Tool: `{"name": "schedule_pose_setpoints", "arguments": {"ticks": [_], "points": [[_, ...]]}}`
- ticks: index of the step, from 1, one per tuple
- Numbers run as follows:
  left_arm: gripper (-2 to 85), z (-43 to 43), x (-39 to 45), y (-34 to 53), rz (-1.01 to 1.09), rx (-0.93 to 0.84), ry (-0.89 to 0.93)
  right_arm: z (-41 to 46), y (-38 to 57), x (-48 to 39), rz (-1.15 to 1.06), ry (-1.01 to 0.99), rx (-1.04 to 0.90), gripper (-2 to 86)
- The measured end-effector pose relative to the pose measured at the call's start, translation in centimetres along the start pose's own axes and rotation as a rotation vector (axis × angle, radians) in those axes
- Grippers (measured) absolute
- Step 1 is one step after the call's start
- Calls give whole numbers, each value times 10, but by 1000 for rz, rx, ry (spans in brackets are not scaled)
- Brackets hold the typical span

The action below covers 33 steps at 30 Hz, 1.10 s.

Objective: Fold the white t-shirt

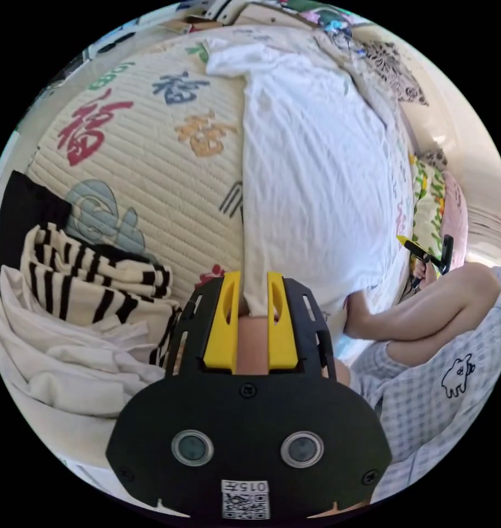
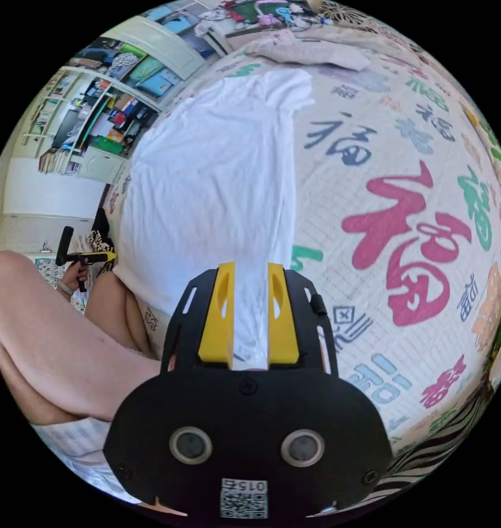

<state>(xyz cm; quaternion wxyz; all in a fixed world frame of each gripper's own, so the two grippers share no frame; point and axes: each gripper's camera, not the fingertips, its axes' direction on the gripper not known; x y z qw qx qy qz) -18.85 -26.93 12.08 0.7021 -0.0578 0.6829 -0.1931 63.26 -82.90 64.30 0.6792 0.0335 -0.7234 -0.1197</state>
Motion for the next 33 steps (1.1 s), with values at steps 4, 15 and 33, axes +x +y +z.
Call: {"name": "schedule_pose_setpoints", "arguments": {"ticks": [4,15,33], "points": [[97,18,17,-18,29,-110,-59,3,47,35,10,-26,-136,98],[41,51,62,-63,98,-325,29,-20,127,111,-21,-147,-140,15],[-3,34,142,-113,109,-252,139,-107,201,190,-58,-204,-100,-3]]}}
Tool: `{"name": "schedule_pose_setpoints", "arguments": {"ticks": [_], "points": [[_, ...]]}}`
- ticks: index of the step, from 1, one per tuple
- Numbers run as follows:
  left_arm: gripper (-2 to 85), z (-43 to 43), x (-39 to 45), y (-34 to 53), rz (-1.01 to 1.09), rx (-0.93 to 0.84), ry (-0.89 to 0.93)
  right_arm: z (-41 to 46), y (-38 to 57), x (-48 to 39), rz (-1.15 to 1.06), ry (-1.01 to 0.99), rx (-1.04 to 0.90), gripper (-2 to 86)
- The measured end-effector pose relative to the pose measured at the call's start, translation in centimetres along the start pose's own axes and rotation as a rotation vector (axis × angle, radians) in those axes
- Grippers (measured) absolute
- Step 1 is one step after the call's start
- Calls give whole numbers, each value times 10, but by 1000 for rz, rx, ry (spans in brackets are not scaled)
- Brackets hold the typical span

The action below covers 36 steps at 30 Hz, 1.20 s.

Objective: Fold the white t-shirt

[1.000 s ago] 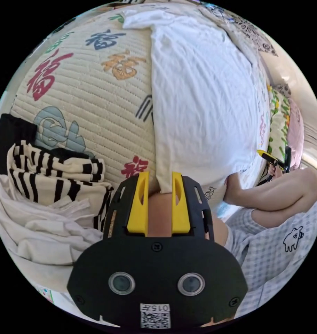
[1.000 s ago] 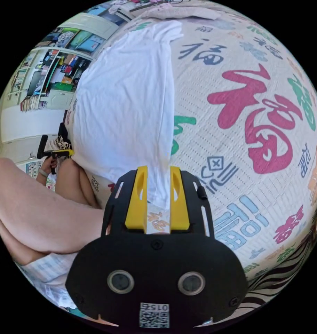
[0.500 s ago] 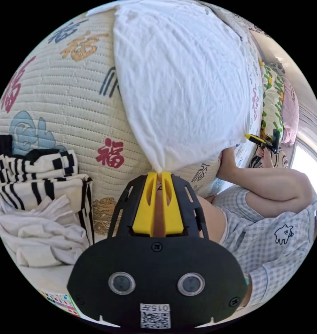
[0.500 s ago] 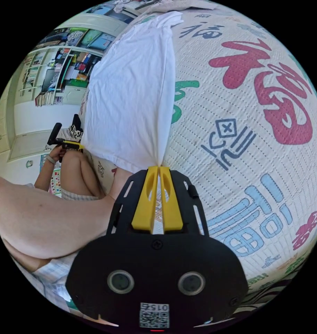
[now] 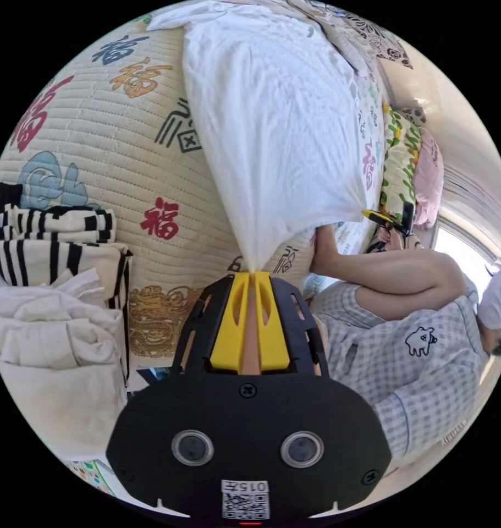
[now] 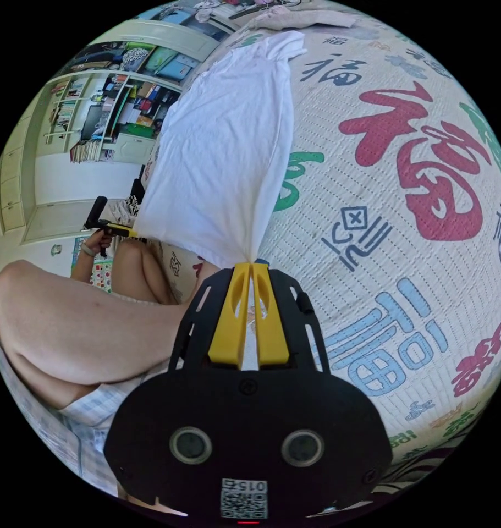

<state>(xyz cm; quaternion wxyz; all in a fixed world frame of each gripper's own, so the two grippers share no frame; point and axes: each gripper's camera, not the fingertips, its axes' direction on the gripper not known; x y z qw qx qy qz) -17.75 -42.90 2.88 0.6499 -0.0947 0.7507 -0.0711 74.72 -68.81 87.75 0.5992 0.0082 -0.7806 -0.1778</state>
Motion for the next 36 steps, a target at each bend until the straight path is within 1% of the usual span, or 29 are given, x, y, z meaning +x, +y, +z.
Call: {"name": "schedule_pose_setpoints", "arguments": {"ticks": [2,4,6,8,10,13,14,15,17,19,21,22,24,25,27,28,30,32,36], "points": [[-3,2,4,-11,-21,-16,-64,-4,7,6,9,31,-17,-3],[-3,13,6,-29,-39,-43,-51,-4,12,12,21,63,-27,-3],[-1,36,10,-58,-54,-117,-117,1,18,20,35,106,-62,-1],[1,52,18,-78,-46,-188,-139,6,24,27,43,138,-116,0],[6,60,32,-93,-17,-245,-186,-2,33,30,46,129,-97,2],[16,60,50,-110,-14,-332,-290,-21,45,40,81,183,-98,5],[20,57,58,-115,-15,-373,-365,-31,48,44,98,207,-83,6],[25,52,65,-120,-16,-395,-429,-42,51,49,115,219,-54,8],[28,41,77,-130,-10,-392,-450,-63,52,55,139,236,20,10],[26,25,95,-146,23,-338,-468,-84,48,60,146,248,113,14],[23,0,135,-181,139,-199,-469,-110,31,66,130,238,264,24],[23,-6,146,-192,177,-155,-467,-115,25,68,123,220,303,28],[26,-30,199,-244,339,18,-452,-132,-9,71,74,120,426,46],[27,-35,214,-259,381,59,-447,-134,-18,72,72,103,453,49],[33,-51,276,-315,549,208,-431,-142,-52,77,89,64,567,57],[35,-55,291,-330,579,244,-434,-142,-60,78,101,53,589,59],[45,-64,344,-387,659,347,-442,-142,-89,89,164,-17,615,65],[52,-66,376,-431,684,361,-413,-140,-105,99,206,-51,612,70],[65,-52,433,-527,699,317,-348,-140,-128,123,258,-95,552,74]]}}
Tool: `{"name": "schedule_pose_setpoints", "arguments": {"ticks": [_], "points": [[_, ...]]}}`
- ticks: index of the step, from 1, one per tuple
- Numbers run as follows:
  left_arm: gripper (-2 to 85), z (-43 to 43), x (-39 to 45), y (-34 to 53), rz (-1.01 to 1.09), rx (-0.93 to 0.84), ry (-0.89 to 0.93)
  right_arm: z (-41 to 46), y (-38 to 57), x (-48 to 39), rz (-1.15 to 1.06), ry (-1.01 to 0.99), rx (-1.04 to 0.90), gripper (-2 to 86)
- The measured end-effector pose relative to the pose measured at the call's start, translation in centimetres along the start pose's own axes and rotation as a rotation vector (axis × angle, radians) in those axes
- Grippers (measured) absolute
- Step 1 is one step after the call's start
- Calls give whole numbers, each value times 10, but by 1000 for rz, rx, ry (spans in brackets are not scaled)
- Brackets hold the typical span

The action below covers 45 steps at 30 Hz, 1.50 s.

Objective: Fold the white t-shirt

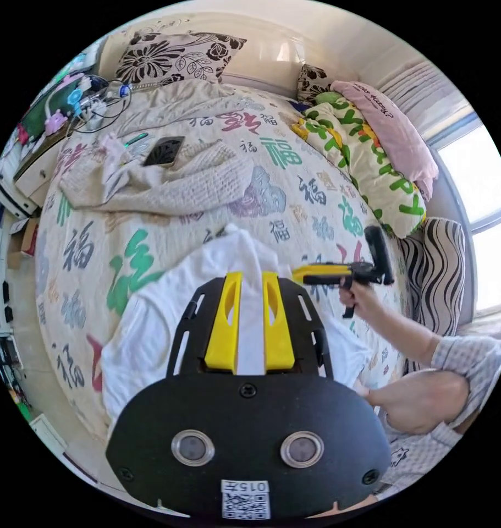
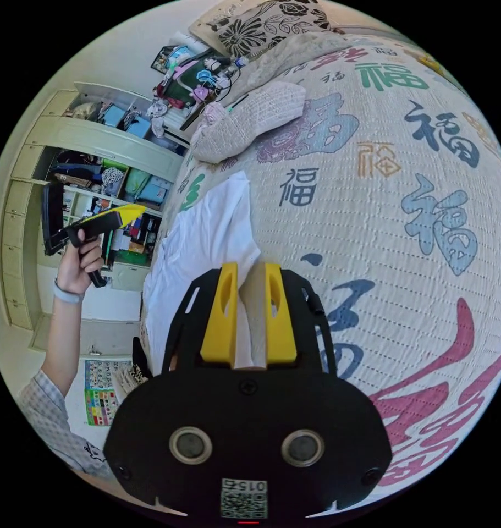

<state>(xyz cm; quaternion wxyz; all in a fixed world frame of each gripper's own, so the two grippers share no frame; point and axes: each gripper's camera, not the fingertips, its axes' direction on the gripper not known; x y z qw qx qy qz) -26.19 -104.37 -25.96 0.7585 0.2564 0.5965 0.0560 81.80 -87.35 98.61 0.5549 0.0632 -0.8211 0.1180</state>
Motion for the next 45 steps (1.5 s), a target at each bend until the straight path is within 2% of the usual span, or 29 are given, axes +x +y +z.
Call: {"name": "schedule_pose_setpoints", "arguments": {"ticks": [3,7,10,18,24,26,28,31,33,37,41,45], "points": [[68,35,-3,-56,-24,-31,42,-4,-9,12,37,-99,36,52],[68,79,-11,-103,-72,-126,-36,-12,-11,19,50,-97,62,11],[57,103,-22,-130,-112,-139,-23,-26,-3,25,51,-88,112,1],[-6,130,-14,-186,78,-223,-20,-47,11,33,78,-122,186,-2],[-4,113,-10,-217,136,-69,117,-57,14,21,51,-96,205,-3],[2,113,-9,-225,163,-72,136,-59,15,17,38,-82,205,-3],[23,119,-6,-231,196,-146,103,-59,14,14,32,-76,197,-2],[67,140,-7,-234,210,-348,54,-57,14,10,37,-87,192,-2],[34,138,-6,-231,236,-325,-11,-55,15,6,41,-92,193,-2],[4,135,-8,-230,249,-272,12,-52,18,-1,41,-86,202,-3],[-4,108,-20,-233,216,-71,174,-53,20,-12,28,-92,241,-4],[-5,92,-20,-235,295,-44,237,-53,25,-32,-28,-65,261,-4]]}}
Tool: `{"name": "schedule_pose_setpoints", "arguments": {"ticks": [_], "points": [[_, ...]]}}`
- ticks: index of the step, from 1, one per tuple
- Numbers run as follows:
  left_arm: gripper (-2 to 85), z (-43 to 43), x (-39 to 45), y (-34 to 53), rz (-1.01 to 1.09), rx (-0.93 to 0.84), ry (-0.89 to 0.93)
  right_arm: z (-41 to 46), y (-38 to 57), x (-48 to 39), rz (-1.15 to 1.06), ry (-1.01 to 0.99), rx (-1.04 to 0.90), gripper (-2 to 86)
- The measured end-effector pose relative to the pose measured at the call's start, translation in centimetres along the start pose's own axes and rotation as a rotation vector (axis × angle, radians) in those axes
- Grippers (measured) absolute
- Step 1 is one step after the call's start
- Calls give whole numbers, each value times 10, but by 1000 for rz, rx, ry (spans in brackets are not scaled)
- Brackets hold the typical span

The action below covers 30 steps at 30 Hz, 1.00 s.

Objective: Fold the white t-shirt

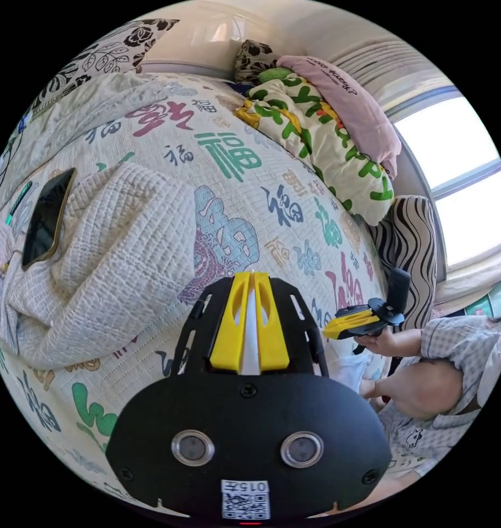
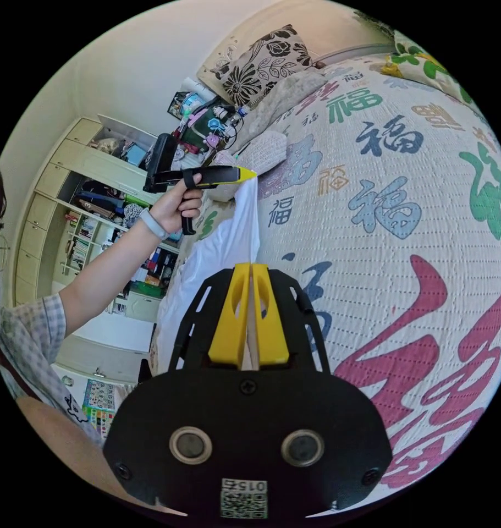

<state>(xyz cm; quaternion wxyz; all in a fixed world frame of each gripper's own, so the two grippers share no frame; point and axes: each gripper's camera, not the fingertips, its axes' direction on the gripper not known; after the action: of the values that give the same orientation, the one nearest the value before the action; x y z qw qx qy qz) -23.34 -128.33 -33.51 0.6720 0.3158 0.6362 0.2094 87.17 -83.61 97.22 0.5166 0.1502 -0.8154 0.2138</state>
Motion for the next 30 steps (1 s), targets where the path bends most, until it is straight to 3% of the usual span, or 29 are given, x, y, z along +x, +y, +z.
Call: {"name": "schedule_pose_setpoints", "arguments": {"ticks": [4,8,15,20,24,27,30], "points": [[-5,-29,7,25,81,63,-10,2,6,-29,-112,5,5,-4],[-5,-81,14,102,76,223,-46,17,14,-81,-360,22,-54,-3],[4,-97,16,264,-155,294,-185,89,49,-142,-723,134,-347,10],[44,-100,10,321,-323,332,-173,112,63,-146,-684,72,-533,58],[76,-125,17,315,-313,419,-224,100,48,-150,-592,108,-388,72],[85,-122,8,284,-297,449,-146,115,34,-146,-510,196,-326,81],[56,-92,-7,250,-298,329,-134,143,30,-145,-456,218,-361,71]]}}
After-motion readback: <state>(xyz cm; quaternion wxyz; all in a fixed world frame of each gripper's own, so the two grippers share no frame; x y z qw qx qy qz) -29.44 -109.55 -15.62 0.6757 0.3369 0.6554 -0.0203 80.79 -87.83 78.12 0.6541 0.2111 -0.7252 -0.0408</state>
